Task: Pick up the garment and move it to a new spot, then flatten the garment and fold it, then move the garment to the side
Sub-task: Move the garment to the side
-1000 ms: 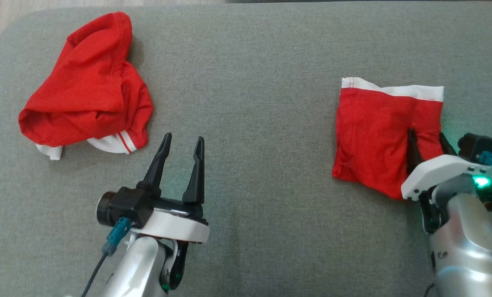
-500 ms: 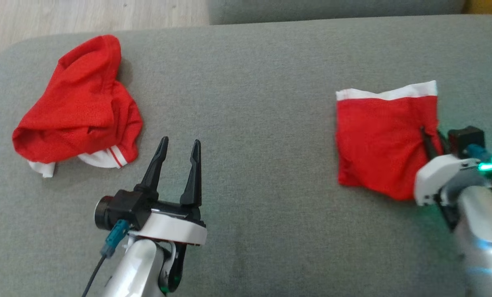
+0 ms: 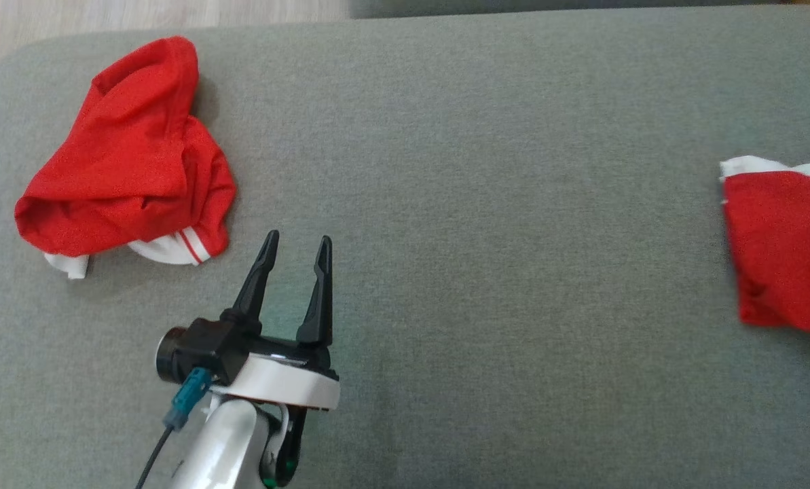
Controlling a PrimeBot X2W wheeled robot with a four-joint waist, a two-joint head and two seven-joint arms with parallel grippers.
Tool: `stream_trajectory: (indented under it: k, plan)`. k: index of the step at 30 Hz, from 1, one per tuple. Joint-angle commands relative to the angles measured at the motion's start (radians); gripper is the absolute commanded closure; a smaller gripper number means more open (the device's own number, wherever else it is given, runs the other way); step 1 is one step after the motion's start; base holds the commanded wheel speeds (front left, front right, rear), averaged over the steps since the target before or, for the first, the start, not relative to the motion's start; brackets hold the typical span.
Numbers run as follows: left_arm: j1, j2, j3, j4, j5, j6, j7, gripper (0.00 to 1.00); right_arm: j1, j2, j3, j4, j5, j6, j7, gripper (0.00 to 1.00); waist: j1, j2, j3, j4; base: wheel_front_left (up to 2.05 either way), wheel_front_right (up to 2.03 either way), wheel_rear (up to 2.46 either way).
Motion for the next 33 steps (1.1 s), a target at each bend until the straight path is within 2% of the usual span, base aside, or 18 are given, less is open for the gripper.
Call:
stream_trajectory:
  k: [1,8,15,16,17,25,33]
  plan:
    - [-0.040,0.001,0.033,-0.031,0.000,-0.001,-0.010,0.00,0.005,-0.066,-0.001,-0.019,0.009,-0.001,0.000,1.00,0.0000,0.0000,0.016,0.012,0.00,0.00,0.00]
    - [-0.051,0.001,0.047,-0.038,-0.003,0.003,-0.010,0.00,0.013,-0.124,-0.069,-0.024,-0.008,-0.001,0.027,1.00,0.0000,0.0000,0.034,0.021,0.00,0.00,0.00]
    - [-0.058,0.001,0.051,-0.039,-0.001,0.003,-0.010,0.00,0.020,-0.101,-0.186,-0.035,-0.027,-0.001,0.042,1.00,0.0000,0.0000,0.035,0.018,0.00,0.00,0.00]
    - [-0.058,0.001,0.051,-0.038,0.000,0.003,-0.010,0.00,0.022,-0.094,-0.201,-0.041,-0.032,-0.001,0.039,0.65,0.0000,0.0000,0.032,0.016,0.00,0.00,0.00]
    - [-0.057,0.001,0.051,-0.036,0.001,0.003,-0.010,0.00,0.024,-0.086,-0.216,-0.048,-0.039,-0.001,0.038,0.00,0.0000,0.0000,0.028,0.013,0.00,0.00,0.00]
    - [-0.042,0.001,0.067,-0.028,0.009,0.002,-0.010,0.00,0.049,-0.013,-0.294,-0.128,-0.070,-0.001,0.052,0.00,0.0000,0.0000,-0.020,-0.014,0.00,0.00,0.00]
    - [-0.002,0.001,0.084,-0.021,0.001,0.001,-0.010,0.00,0.100,0.121,-0.302,-0.327,-0.026,-0.001,0.043,0.00,0.0000,0.0000,-0.126,-0.042,0.00,0.00,0.00]
